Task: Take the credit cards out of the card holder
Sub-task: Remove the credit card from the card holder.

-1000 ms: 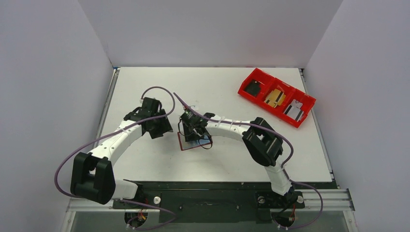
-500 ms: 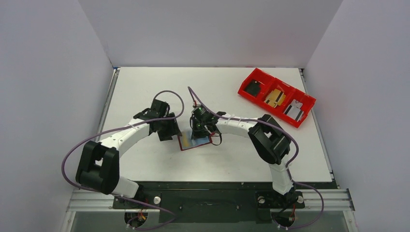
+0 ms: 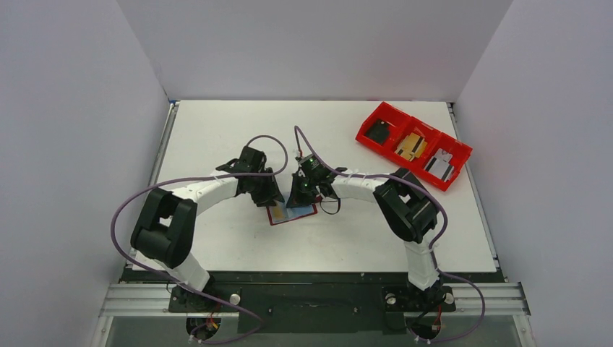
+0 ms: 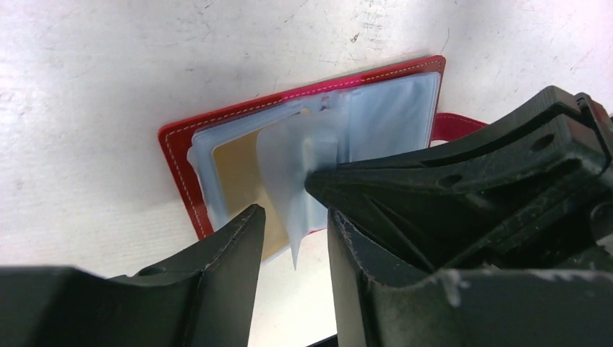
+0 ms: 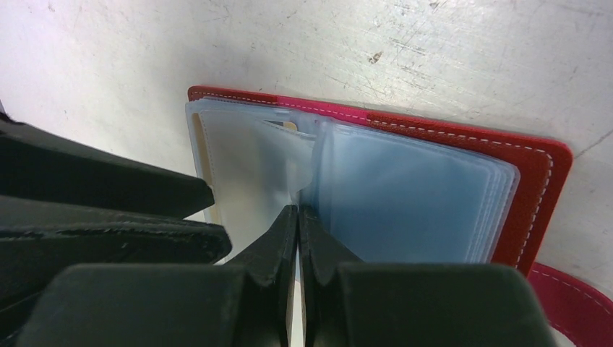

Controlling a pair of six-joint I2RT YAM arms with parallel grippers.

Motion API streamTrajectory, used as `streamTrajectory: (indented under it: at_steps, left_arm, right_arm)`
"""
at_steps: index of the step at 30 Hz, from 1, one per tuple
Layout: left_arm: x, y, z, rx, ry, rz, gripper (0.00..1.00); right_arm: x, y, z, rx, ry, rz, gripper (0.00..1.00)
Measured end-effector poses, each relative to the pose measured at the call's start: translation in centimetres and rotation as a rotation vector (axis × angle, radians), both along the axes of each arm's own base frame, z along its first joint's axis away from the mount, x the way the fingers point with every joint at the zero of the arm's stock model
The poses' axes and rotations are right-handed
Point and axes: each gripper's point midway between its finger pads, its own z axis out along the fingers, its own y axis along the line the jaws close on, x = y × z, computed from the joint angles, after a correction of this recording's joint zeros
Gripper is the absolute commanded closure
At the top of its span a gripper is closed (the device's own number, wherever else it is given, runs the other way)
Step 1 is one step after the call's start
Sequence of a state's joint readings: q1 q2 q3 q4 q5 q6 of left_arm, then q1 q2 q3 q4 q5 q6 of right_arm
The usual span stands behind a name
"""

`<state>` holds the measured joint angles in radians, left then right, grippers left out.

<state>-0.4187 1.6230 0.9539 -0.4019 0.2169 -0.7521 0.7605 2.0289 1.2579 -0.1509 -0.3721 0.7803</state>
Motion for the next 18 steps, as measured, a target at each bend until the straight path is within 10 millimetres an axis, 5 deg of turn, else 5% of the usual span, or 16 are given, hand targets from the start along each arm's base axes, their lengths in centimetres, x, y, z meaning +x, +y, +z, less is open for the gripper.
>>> streamTrajectory:
  at_steps: [4, 10, 13, 18]
  left_arm:
    - [0.3, -0.6, -0.7, -0.009, 0.009, -0.008, 0.74]
    - [0.3, -0.8, -1.8, -0.005, 0.035, 0.000, 1.00]
    - [0.4, -0.8, -1.8, -0.004, 0.033, 0.000, 1.00]
    - [0.4, -0.7, -1.8, 0.002, 0.029, -0.001, 1.00]
  right_arm:
    - [0.0, 0.0, 0.0, 0.005, -0.001, 0.000, 1.00]
    - [0.0, 0.0, 0.1, 0.008, -0.006, -0.003, 0.92]
    - [0.0, 0.1, 0.3, 0.014, -0.005, -0.007, 0.76]
    - [-0.1, -0.3, 1.1, -0.006, -0.021, -0.016, 0.66]
